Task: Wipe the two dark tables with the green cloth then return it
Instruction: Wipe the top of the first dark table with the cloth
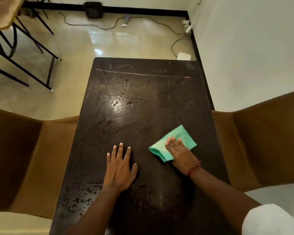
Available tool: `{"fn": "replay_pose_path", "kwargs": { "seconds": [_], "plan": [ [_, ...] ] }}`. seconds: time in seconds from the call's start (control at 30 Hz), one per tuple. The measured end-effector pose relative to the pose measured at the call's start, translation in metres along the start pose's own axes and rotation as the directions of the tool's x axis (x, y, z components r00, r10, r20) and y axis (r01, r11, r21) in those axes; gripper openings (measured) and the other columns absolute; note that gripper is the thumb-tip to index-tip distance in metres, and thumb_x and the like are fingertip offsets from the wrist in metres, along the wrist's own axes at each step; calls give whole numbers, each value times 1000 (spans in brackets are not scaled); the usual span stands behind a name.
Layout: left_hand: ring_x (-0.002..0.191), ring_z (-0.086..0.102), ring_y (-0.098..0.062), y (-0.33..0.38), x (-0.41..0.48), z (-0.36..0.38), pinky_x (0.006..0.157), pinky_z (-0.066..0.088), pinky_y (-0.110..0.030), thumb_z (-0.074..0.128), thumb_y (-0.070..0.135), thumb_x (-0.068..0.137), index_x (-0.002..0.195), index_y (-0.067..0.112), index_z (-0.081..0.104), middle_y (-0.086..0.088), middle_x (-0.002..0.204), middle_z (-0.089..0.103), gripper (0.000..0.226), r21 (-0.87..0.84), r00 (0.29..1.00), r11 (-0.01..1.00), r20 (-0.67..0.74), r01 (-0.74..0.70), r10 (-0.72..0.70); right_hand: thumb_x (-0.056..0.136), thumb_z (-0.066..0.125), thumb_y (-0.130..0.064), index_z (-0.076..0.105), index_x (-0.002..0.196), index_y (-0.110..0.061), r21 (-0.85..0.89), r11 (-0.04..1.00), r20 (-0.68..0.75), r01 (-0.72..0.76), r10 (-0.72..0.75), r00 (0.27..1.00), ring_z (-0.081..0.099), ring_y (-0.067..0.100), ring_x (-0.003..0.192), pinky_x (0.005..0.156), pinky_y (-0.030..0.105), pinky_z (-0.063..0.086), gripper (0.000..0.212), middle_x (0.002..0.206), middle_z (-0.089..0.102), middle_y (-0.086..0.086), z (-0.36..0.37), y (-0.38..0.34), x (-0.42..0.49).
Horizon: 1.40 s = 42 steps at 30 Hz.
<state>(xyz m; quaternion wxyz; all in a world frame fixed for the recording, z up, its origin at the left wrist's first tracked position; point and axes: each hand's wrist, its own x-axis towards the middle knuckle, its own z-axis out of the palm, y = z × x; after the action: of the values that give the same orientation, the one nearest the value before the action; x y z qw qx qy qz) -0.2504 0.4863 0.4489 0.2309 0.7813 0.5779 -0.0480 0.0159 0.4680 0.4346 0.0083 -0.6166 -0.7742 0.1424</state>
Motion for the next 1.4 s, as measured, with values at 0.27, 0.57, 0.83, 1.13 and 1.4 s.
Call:
{"fn": "replay_pose_path", "kwargs": {
  "seconds": [0.27, 0.57, 0.83, 1.13, 1.4],
  "plan": [
    [150, -4, -26, 22, 11, 5, 121, 1, -52, 34, 54, 96, 155, 24, 16, -8, 164, 1, 68, 7, 998, 1000, -53, 20, -20, 80, 62, -6, 43, 136, -7, 160, 830, -138, -535, 555, 820, 40, 38, 130, 110, 44, 29, 60, 143, 41, 20, -25, 57, -6],
    [149, 9, -25, 3, 24, 1, 120, 8, -52, 20, 58, 94, 153, 25, 23, -5, 163, 14, 68, 81, 996, 996, -90, 26, -18, 75, 66, -1, 46, 134, -6, 117, 907, -148, -404, 418, 896, 43, 33, 130, 113, 37, 20, 63, 142, 41, 14, -21, 123, -57],
    [149, 8, -29, 2, 46, -5, 119, 9, -56, 21, 66, 92, 154, 28, 21, -9, 163, 11, 72, 63, 989, 993, -108, 103, -96, 54, 80, 1, 59, 121, -1, 6, 995, -104, -98, 98, 990, 55, 36, 116, 98, 48, 34, 70, 124, 60, 19, -22, 106, -54],
    [150, -8, -25, 0, 60, -16, 119, 1, -54, 41, 82, 77, 154, 35, 10, -2, 164, -6, 96, 47, 982, 985, 88, 166, -169, 85, 58, -14, 45, 134, -8, 220, 722, -190, -656, 691, 697, 35, 34, 133, 109, 44, 32, 51, 143, 42, 17, -38, 83, 31],
    [150, -7, -28, -3, 60, -24, 119, 4, -55, 52, 90, 59, 154, 35, 4, -3, 164, -8, 120, 91, 978, 987, 153, 132, -144, 63, 72, 5, 56, 125, -5, 50, 998, -129, 42, -35, 991, 54, 32, 120, 104, 39, 29, 66, 129, 57, 16, -36, 99, 37]
  ]
}}
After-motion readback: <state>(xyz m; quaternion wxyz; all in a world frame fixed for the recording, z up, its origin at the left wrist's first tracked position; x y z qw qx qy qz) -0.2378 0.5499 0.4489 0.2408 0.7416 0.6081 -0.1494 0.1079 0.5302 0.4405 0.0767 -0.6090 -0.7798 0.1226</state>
